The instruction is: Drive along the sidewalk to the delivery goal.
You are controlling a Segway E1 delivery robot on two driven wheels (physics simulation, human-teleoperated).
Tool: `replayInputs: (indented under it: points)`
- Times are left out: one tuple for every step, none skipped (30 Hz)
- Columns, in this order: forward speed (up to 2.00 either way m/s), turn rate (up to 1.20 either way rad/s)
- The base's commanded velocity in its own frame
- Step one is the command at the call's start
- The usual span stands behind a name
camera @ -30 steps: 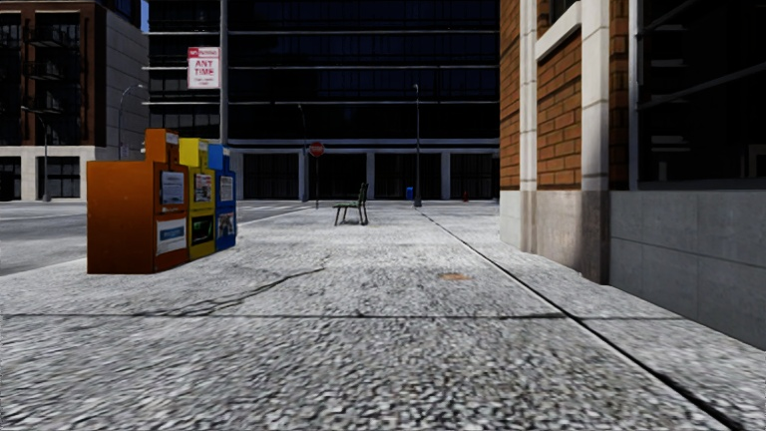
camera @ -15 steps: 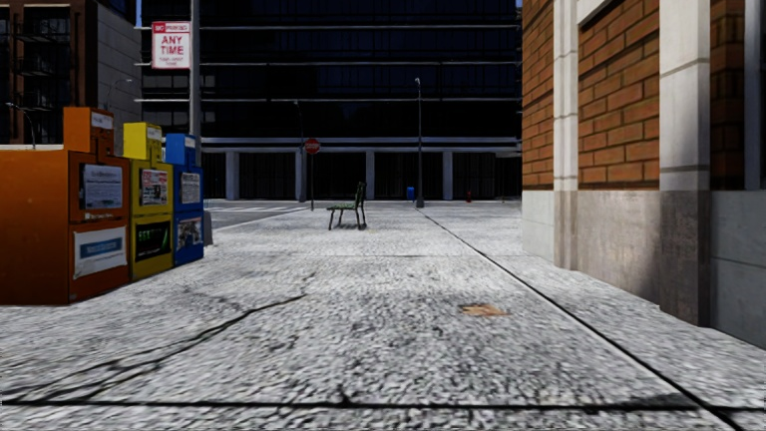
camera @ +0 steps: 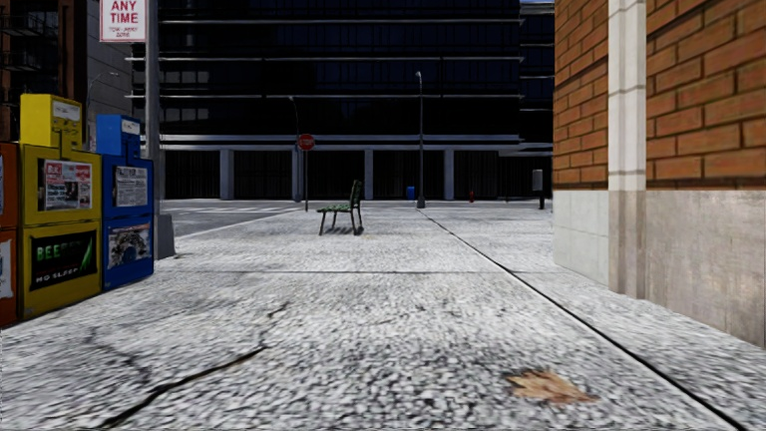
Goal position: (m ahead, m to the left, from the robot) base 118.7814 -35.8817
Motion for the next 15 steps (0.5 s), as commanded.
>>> replayInputs:
  points:
    - [2.00,0.00]
    - [2.00,0.00]
    - [2.00,0.00]
    - [2.00,0.00]
    - [2.00,0.00]
    - [2.00,0.00]
    - [2.00,0.00]
    - [2.00,0.00]
    - [2.00,0.00]
    - [2.00,0.00]
    - [2.00,0.00]
    - [2.00,0.00]
    - [2.00,0.00]
    - [2.00,0.00]
    - [2.00,0.00]
